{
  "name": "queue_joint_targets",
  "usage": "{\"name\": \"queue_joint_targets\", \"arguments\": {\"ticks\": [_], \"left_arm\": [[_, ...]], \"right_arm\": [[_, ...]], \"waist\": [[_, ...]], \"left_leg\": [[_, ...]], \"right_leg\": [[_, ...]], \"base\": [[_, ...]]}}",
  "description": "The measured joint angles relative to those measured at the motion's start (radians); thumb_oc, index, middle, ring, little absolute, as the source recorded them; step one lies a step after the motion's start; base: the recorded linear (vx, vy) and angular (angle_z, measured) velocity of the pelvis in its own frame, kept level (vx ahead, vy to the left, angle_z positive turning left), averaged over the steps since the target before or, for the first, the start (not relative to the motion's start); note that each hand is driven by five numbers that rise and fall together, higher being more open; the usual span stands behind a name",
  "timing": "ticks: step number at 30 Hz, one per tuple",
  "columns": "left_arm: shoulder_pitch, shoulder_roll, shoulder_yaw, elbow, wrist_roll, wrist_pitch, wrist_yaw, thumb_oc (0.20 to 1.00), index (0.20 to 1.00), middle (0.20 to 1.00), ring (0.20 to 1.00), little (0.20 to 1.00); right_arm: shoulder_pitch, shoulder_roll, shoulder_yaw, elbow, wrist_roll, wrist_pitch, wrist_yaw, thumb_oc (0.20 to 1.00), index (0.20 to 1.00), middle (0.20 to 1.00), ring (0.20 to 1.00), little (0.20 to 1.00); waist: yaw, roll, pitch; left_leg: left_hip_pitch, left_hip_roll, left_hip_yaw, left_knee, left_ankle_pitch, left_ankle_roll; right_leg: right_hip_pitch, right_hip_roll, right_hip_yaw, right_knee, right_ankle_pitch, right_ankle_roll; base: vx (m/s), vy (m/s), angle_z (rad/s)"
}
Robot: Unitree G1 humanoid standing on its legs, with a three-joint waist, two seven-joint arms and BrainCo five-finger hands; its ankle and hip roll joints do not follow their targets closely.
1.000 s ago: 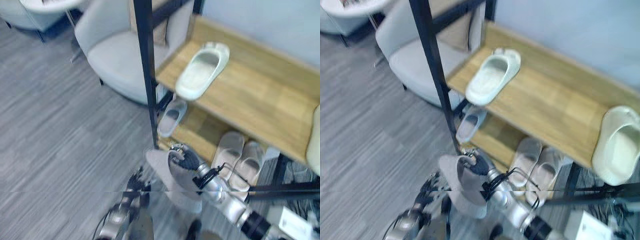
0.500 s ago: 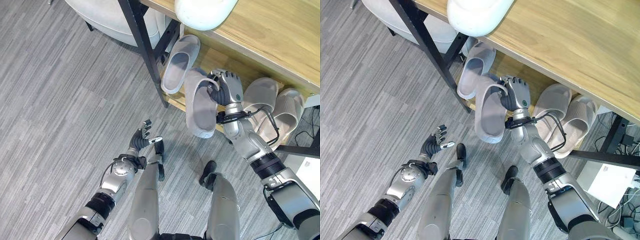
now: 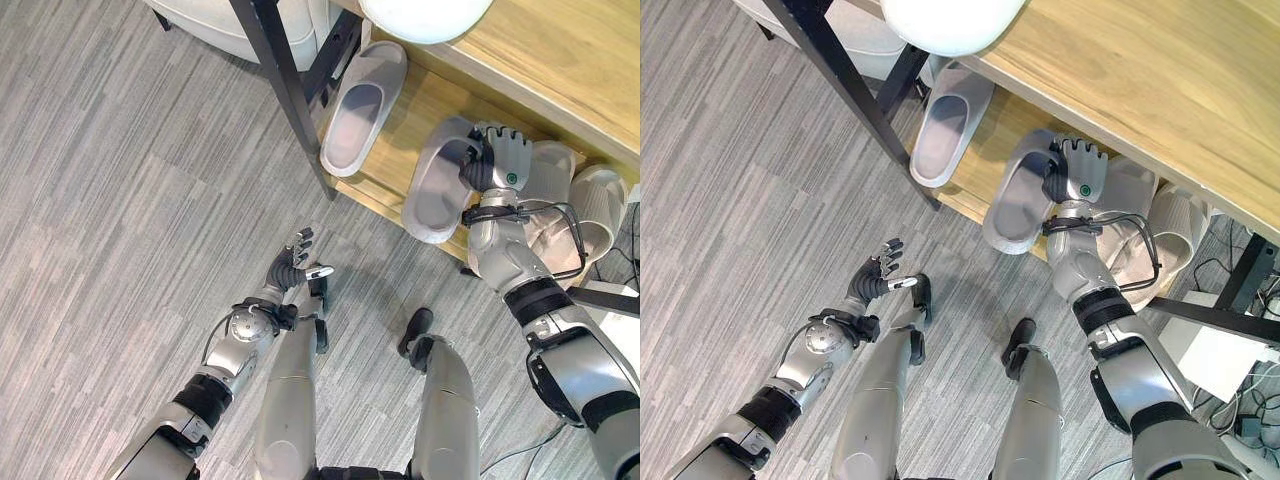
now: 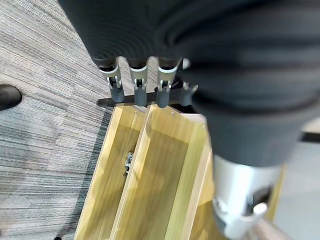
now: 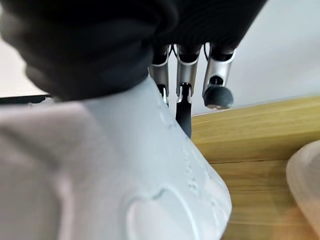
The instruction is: Arrange the slippers neatly on the shoe rack.
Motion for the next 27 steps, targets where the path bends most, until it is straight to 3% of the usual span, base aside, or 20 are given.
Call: {"name": "queue_joint_targets", "arguments": {"ticks": [1,4,12,18,20,22,24,25,27], "left_arm": [[-0.007,0.000,-0.003,0.000,0.000,0.000,0.003,1.000,1.000,1.000,1.000,1.000],[-0.042,0.000,-0.005,0.000,0.000,-0.011,0.022,1.000,1.000,1.000,1.000,1.000],[-0.115,-0.019,-0.003,0.052,0.000,-0.028,0.077,1.000,1.000,1.000,1.000,1.000],[-0.114,-0.027,-0.001,0.055,0.000,-0.028,0.117,1.000,1.000,1.000,1.000,1.000],[-0.109,-0.034,-0.001,0.057,0.000,-0.026,0.127,1.000,1.000,1.000,1.000,1.000],[-0.108,-0.044,-0.002,0.057,0.000,-0.026,0.136,1.000,1.000,1.000,1.000,1.000],[-0.119,-0.058,-0.003,0.084,0.001,-0.020,0.142,1.000,1.000,1.000,1.000,1.000],[-0.145,-0.063,-0.008,0.128,0.006,-0.014,0.143,1.000,1.000,1.000,1.000,1.000],[-0.157,-0.059,-0.011,0.143,0.021,-0.006,0.143,1.000,1.000,1.000,1.000,1.000]], "right_arm": [[-0.042,0.006,0.007,0.043,0.003,0.000,-0.008,1.000,1.000,1.000,1.000,1.000],[-0.134,0.018,0.044,0.123,0.060,-0.004,-0.019,1.000,1.000,1.000,1.000,1.000],[-0.145,0.059,0.066,0.099,0.217,-0.057,-0.012,1.000,1.000,1.000,1.000,1.000],[-0.054,0.091,0.065,-0.025,0.253,-0.101,-0.010,1.000,1.000,1.000,1.000,1.000],[0.048,0.144,-0.019,-0.113,0.306,-0.140,-0.018,1.000,1.000,1.000,1.000,1.000],[0.121,0.184,-0.034,-0.118,0.390,-0.170,-0.015,1.000,1.000,1.000,1.000,1.000],[0.185,0.264,-0.084,-0.092,0.573,-0.244,-0.006,1.000,1.000,1.000,1.000,1.000],[0.193,0.318,-0.090,-0.005,0.751,-0.307,0.025,1.000,1.000,1.000,1.000,1.000],[0.184,0.341,-0.087,0.045,0.913,-0.374,0.066,1.000,1.000,1.000,1.000,1.000]], "waist": [[0.002,0.000,0.000],[0.004,0.000,0.000],[-0.007,-0.002,-0.002],[-0.032,-0.007,-0.005],[-0.035,-0.021,-0.012],[-0.047,-0.025,-0.014],[-0.056,-0.025,-0.014],[-0.056,-0.025,-0.014],[-0.056,-0.025,-0.014]], "left_leg": [[0.000,0.000,0.000,0.000,0.000,0.000],[0.000,0.000,0.000,0.001,0.001,-0.001],[0.004,0.004,0.002,0.003,0.002,-0.001],[0.024,0.006,0.011,-0.010,0.013,-0.002],[0.031,0.007,0.013,-0.018,0.016,-0.004],[0.033,0.007,0.013,-0.017,0.016,-0.004],[0.036,0.009,0.016,-0.017,0.002,-0.007],[0.037,0.016,0.020,-0.018,0.014,-0.009],[0.036,0.019,0.020,-0.020,0.017,-0.012]], "right_leg": [[-0.001,0.000,0.000,0.001,0.001,0.002],[-0.003,-0.001,0.001,0.010,0.000,0.000],[-0.004,0.003,0.007,0.011,0.000,0.000],[-0.002,0.005,0.021,0.013,0.002,-0.001],[-0.001,0.006,0.024,0.014,0.002,-0.002],[0.001,0.007,0.025,0.014,0.001,-0.003],[0.002,0.011,0.031,0.010,-0.004,-0.010],[0.000,0.017,0.035,0.008,0.004,-0.005],[-0.003,0.020,0.034,0.008,0.005,-0.006]], "base": [[0.00,0.000,0.00],[0.00,0.000,0.00],[-0.02,0.002,-0.01],[-0.04,0.004,-0.05],[-0.03,0.020,-0.03],[0.06,-0.012,-0.02],[0.00,0.008,-0.08],[-0.04,0.019,-0.12],[-0.01,0.004,-0.04]]}}
